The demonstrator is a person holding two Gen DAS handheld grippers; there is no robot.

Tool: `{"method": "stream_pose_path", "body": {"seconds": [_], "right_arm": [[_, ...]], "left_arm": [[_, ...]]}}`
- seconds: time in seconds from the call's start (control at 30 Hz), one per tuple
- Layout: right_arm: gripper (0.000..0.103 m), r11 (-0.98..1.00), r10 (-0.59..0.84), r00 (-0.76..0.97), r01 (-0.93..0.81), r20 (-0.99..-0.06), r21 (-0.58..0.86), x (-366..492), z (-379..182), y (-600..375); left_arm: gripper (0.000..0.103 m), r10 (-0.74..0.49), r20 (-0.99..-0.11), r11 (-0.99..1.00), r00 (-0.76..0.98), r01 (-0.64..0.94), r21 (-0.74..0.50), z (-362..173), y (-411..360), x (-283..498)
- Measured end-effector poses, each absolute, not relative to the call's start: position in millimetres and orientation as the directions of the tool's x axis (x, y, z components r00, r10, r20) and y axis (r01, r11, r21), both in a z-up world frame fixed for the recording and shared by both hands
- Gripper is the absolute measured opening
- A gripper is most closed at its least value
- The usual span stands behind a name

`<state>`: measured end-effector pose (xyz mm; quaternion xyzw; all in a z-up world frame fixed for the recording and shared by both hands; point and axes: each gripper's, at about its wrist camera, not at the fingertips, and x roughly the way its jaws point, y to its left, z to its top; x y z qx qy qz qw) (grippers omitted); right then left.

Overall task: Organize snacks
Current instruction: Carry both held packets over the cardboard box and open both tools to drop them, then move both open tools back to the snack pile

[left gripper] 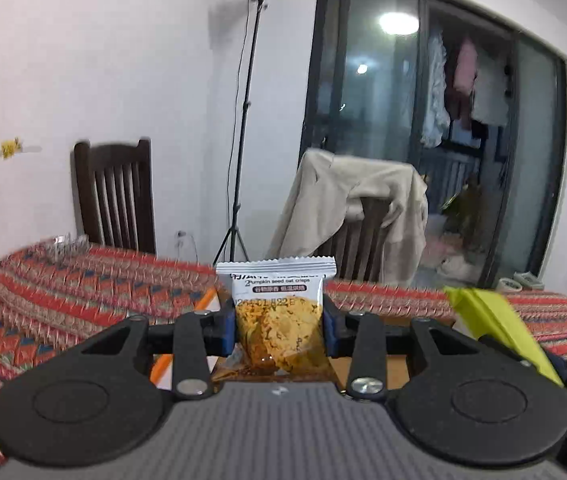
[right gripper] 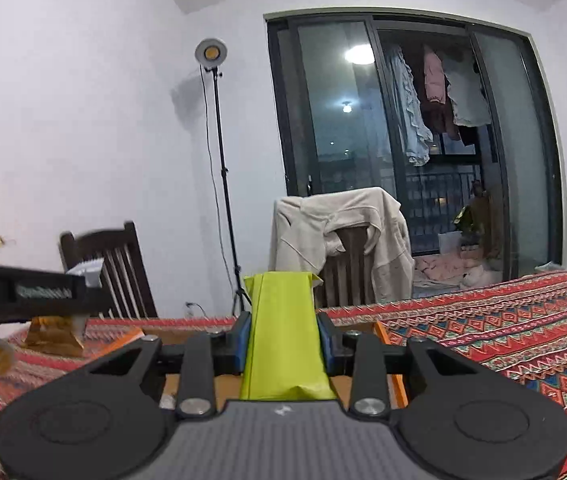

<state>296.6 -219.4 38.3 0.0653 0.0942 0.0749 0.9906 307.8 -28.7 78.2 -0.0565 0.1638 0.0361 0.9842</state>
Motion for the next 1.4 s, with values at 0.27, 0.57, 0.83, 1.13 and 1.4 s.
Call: {"method": "stream_pose_path", "body": {"seconds": [0.27, 0.57, 0.83, 1.13, 1.4], "right_arm": [[0.032, 0.979, 0.168, 0.960, -0.134, -0.224, 0.156, 317, 32, -214], [0.071, 0.988, 0.102, 0.941, -0.058, -0.322, 0.143, 330, 18, -217], [0.103, 0.983, 0.115, 0.932, -0.056, -0.343, 0.177, 331, 14, -224], [0.103, 0.983, 0.097, 0.949, -0.043, -0.300, 0.181, 312, 27, -226], [0.103, 0.974, 0.109, 0.953, -0.046, -0.282, 0.220, 266, 62, -224]], "left_arm": [[0.040, 0.069, -0.375, 0.994, 0.924, -0.097, -0.054, 57, -37, 322], [0.070, 0.124, -0.388, 0.988, 0.913, -0.150, -0.037, 50, -42, 323], [0.103, 0.166, -0.345, 0.976, 0.924, -0.203, -0.074, 53, -33, 316], [0.103, 0.178, -0.341, 0.959, 0.923, -0.241, -0.151, 100, -20, 283], [0.103, 0.185, -0.297, 0.966, 0.937, -0.229, -0.121, 117, -1, 222]]}}
